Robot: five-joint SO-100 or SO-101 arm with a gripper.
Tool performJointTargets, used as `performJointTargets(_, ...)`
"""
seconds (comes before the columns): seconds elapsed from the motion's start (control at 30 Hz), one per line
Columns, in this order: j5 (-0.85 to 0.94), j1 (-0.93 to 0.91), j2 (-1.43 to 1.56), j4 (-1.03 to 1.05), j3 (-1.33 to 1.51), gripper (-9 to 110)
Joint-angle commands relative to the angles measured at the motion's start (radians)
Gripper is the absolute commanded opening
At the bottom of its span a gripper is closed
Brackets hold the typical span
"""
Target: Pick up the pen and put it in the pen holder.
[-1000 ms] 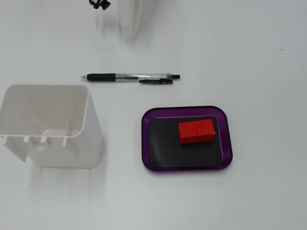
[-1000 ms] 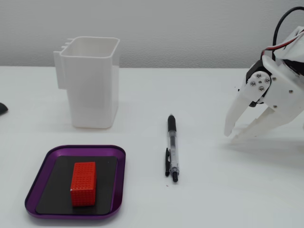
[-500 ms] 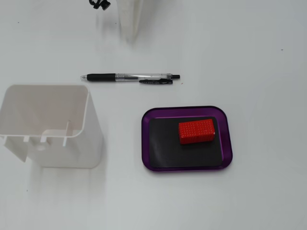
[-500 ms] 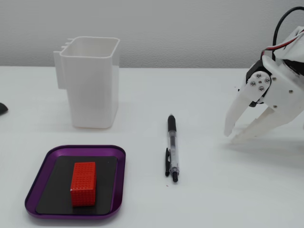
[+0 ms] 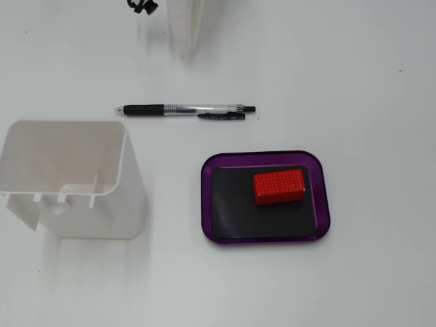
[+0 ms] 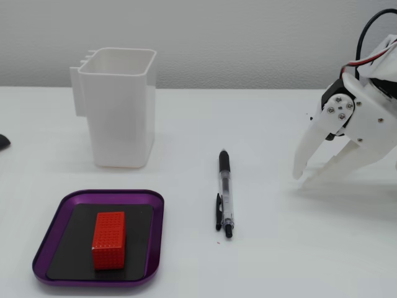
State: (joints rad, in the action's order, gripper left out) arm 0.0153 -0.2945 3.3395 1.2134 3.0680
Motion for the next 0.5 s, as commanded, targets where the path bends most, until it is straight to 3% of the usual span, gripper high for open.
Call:
performJointTargets(0.0,0.006,0.008,0.032,-0.011,0.008,0)
performJointTargets(0.27,-0.003,0.009,0.032,-0.017,0.008,0)
performJointTargets(0.47,0.012,0.006,0.031,-0.235,-0.031,0)
